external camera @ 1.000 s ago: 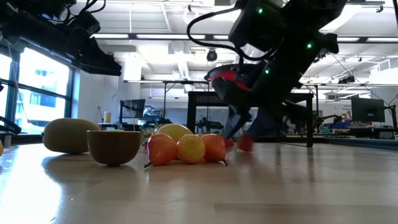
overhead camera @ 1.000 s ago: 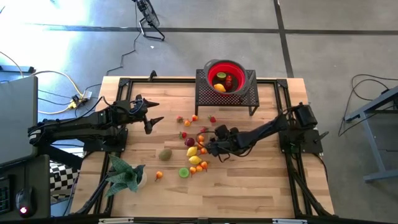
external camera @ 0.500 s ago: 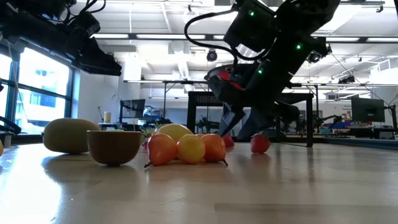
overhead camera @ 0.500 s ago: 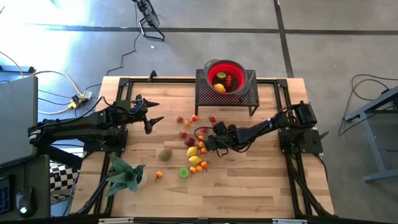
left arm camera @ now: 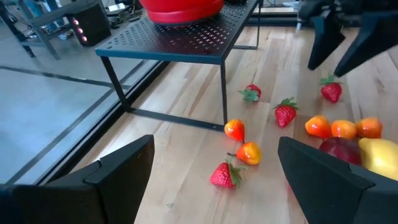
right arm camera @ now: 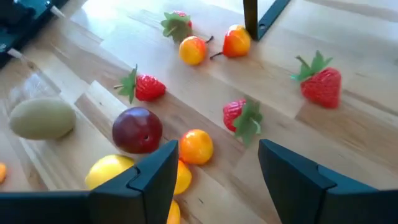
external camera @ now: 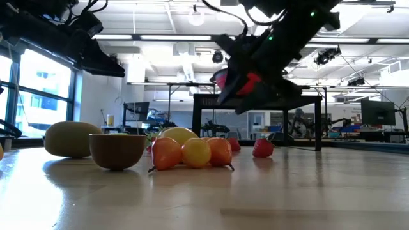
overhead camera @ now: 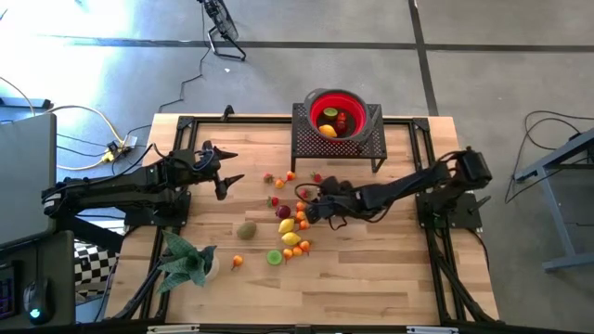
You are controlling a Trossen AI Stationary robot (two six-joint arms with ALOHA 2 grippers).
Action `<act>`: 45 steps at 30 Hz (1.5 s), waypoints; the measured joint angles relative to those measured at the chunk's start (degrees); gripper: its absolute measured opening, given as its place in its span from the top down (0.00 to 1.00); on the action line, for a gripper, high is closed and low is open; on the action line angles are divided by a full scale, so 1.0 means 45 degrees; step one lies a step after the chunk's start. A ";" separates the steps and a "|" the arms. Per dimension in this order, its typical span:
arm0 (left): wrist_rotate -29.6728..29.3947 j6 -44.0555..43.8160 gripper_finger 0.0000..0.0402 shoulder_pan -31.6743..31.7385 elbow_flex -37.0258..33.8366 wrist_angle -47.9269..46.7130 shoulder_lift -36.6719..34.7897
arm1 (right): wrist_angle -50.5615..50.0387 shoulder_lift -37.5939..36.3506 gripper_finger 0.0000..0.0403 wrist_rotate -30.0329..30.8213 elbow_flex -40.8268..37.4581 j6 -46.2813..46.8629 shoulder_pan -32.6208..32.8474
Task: Pick & Place Fruit
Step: Put the strawberry into the strainer on the shelf
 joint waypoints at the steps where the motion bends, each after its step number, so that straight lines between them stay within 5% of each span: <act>1: 0.0001 0.0009 0.16 -0.0002 -0.0001 -0.0002 0.0001 | -0.0145 -0.0191 0.47 -0.0055 -0.0009 -0.0072 0.0028; 16: -0.0005 0.0004 0.16 0.0001 0.0000 -0.0004 0.0003 | -0.5444 -0.1349 0.47 -0.3352 -0.0004 0.1934 0.0124; 45: -0.0044 -0.0002 0.16 -0.0002 -0.0004 0.0000 0.0004 | -0.4993 -0.0285 0.47 -0.2584 0.0005 0.1528 0.0049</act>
